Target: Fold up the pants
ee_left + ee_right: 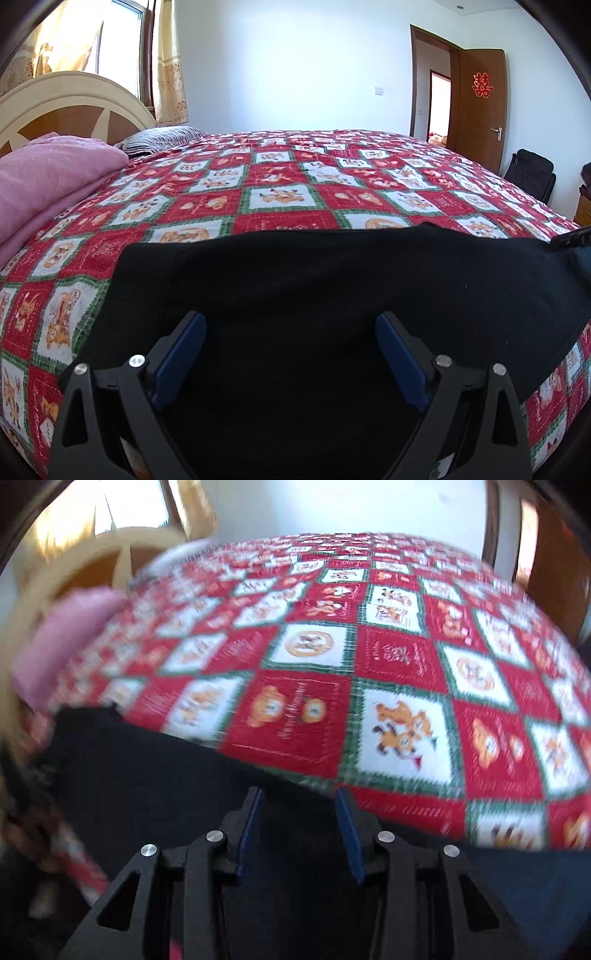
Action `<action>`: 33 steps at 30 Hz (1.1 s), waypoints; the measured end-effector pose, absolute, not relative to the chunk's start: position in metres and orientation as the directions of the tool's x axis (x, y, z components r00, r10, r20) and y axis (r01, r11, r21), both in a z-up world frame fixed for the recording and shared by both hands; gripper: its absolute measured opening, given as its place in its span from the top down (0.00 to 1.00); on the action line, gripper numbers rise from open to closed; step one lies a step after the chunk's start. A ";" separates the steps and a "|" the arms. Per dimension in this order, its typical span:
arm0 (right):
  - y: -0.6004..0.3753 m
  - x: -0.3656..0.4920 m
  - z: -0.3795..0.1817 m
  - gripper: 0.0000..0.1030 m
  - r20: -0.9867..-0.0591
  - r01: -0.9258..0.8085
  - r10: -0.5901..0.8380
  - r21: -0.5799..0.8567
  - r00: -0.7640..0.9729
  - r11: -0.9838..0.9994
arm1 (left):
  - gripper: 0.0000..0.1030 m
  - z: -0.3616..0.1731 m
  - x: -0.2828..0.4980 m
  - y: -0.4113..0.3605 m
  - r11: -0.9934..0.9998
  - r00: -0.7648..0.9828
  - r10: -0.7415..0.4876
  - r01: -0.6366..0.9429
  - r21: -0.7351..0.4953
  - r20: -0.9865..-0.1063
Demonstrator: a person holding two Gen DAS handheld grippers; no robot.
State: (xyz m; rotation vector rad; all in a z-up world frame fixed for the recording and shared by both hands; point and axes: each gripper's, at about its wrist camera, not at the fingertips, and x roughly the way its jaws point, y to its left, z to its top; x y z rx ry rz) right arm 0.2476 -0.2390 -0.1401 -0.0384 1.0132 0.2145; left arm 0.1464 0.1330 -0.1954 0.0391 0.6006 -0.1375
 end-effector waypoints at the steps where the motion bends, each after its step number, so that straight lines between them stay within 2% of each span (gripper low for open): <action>1: -0.234 0.249 -0.148 0.66 -0.859 -0.234 0.145 0.030 0.491 0.972 | 0.06 -0.196 0.146 0.133 0.990 0.818 -0.117 0.140 -0.002 -0.563; 2: -0.231 0.249 -0.150 0.67 -0.856 -0.250 0.131 0.002 0.501 0.968 | 0.06 -0.196 0.146 0.133 0.990 0.820 -0.116 0.138 -0.002 -0.561; 3: -0.231 0.250 -0.150 0.76 -0.851 -0.253 0.129 -0.005 0.510 0.968 | 0.05 -0.196 0.146 0.133 0.990 0.821 -0.115 0.138 0.000 -0.559; 4: -0.232 0.255 -0.149 0.79 -0.849 -0.245 0.125 -0.006 0.513 0.970 | 0.04 -0.197 0.146 0.132 0.990 0.823 -0.112 0.138 0.004 -0.557; 11: -0.253 0.265 -0.144 0.79 -0.825 -0.132 0.098 0.029 0.557 0.991 | 0.04 -0.198 0.144 0.133 0.990 0.825 -0.120 0.144 0.000 -0.552; 16: -0.250 0.219 -0.117 0.79 -0.768 -0.188 0.240 0.158 0.594 0.969 | 0.04 -0.197 0.143 0.133 0.990 0.823 -0.118 0.140 -0.003 -0.555; 19: -0.230 0.193 -0.128 0.79 -0.787 -0.264 0.286 0.162 0.546 0.951 | 0.04 -0.192 0.141 0.137 0.991 0.817 -0.110 0.135 0.003 -0.566; 21: -0.220 0.185 -0.153 0.78 -0.846 -0.269 0.271 0.158 0.459 0.950 | 0.04 -0.191 0.140 0.144 0.992 0.819 -0.080 0.119 0.032 -0.569; 24: -0.217 0.178 -0.147 0.78 -0.832 -0.282 0.266 0.138 0.486 0.949 | 0.04 -0.189 0.135 0.157 0.992 0.822 -0.070 0.116 0.047 -0.565; 26: -0.213 0.184 -0.136 0.78 -0.814 -0.297 0.320 0.191 0.484 0.936 | 0.03 -0.190 0.135 0.165 0.992 0.822 -0.021 0.086 0.088 -0.569; 29: -0.191 0.202 -0.123 0.78 -0.780 -0.360 0.414 0.260 0.469 0.896 | 0.03 -0.194 0.133 0.183 0.997 0.823 -0.041 0.068 0.026 -0.567; 33: -0.147 0.242 -0.123 0.78 -0.735 -0.394 0.540 0.391 0.410 0.832 | 0.00 -0.199 0.133 0.181 0.997 0.833 -0.029 0.063 0.042 -0.552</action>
